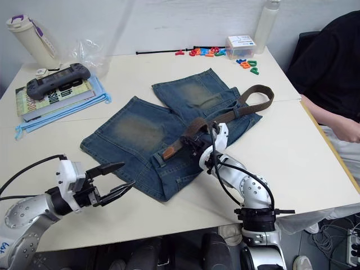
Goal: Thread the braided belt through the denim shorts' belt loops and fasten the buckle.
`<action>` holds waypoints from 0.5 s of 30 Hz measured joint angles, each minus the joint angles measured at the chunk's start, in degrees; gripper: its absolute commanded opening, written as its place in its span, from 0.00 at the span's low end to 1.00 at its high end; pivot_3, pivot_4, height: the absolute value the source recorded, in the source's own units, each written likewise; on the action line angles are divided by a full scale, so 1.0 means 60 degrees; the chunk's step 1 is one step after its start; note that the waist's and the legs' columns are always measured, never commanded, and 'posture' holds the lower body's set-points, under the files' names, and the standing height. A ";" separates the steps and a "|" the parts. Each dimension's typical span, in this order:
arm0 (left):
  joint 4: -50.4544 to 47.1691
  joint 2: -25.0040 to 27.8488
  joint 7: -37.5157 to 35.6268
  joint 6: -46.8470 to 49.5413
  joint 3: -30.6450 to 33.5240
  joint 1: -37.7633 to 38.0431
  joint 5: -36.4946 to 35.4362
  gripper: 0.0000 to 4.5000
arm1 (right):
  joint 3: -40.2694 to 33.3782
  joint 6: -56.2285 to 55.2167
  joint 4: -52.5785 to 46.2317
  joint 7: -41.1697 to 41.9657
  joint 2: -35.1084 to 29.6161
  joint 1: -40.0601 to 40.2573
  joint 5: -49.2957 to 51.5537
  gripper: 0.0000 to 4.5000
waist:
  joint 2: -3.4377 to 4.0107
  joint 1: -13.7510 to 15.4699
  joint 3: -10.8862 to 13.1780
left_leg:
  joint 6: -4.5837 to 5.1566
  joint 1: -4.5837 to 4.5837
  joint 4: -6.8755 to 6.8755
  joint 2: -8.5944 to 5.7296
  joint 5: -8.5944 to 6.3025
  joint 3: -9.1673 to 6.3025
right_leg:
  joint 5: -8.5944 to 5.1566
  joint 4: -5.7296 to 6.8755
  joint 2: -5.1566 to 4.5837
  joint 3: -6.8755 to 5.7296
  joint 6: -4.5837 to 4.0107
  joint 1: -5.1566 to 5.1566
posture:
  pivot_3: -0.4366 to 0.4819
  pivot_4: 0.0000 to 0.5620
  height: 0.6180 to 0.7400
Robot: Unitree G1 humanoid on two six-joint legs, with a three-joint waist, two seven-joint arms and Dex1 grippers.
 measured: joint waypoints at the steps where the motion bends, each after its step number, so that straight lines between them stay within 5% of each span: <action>1: 0.0034 -0.0024 -0.0049 -0.0032 0.0030 0.0032 0.0030 0.82 | -0.0033 -0.0025 0.0007 0.0066 0.0004 -0.0038 -0.0054 0.00 | 0.0000 0.0002 0.0000 | -0.0001 0.0000 0.0000 0.0001 -0.0001 -0.0001 | -0.0001 0.0000 0.0000 -0.0001 -0.0002 0.0000 | 0.48 0.27 0.81; 15: 0.0223 -0.0288 -0.0316 -0.0368 0.0105 -0.0013 0.0278 0.82 | 0.0586 0.0127 0.0041 0.0947 0.0938 0.0408 -0.1547 0.00 | 0.0000 -0.0030 -0.0001 | -0.0033 0.0002 -0.0006 0.0003 -0.0027 -0.0003 | -0.0002 -0.0002 -0.0005 0.0004 -0.0005 -0.0002 | 0.48 0.27 0.81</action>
